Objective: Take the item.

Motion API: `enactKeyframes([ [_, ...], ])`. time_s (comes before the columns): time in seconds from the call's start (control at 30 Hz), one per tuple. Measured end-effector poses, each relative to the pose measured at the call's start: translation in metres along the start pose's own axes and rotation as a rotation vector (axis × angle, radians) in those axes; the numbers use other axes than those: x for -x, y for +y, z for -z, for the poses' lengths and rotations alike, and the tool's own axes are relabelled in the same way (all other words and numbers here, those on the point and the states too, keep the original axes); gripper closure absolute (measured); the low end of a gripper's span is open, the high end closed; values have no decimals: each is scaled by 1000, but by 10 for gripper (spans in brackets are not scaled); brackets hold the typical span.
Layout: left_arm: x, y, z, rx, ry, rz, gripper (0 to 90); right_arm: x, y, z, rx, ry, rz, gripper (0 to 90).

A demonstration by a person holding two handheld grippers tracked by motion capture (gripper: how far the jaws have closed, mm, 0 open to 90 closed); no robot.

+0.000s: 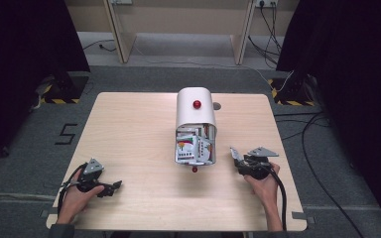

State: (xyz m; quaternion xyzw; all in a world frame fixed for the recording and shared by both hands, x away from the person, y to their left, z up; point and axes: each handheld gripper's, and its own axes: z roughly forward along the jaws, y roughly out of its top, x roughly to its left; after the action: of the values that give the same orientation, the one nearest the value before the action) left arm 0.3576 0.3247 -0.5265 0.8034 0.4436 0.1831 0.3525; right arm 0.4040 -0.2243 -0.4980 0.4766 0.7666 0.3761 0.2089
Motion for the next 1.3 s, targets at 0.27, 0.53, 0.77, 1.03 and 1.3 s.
enactKeyframes([
  [0.27, 0, 0, 0, 0, -1, 1, 0, 0, 1, 0, 3, -8, -32, 401],
  [0.53, 0, 0, 0, 0, -1, 0, 0, -2, 3, 0, 5, 20, -24, 317],
  [0.77, 0, 0, 0, 0, 0, 0, 0, -3, 5, 3, 21, 20, -20, 318],
  [1.03, 0, 0, 0, 0, 0, 0, 0, -4, 6, 6, 35, 21, -21, 321],
  [1.3, 0, 0, 0, 0, 0, 0, 0, -9, 6, 10, 41, 24, -12, 313],
])
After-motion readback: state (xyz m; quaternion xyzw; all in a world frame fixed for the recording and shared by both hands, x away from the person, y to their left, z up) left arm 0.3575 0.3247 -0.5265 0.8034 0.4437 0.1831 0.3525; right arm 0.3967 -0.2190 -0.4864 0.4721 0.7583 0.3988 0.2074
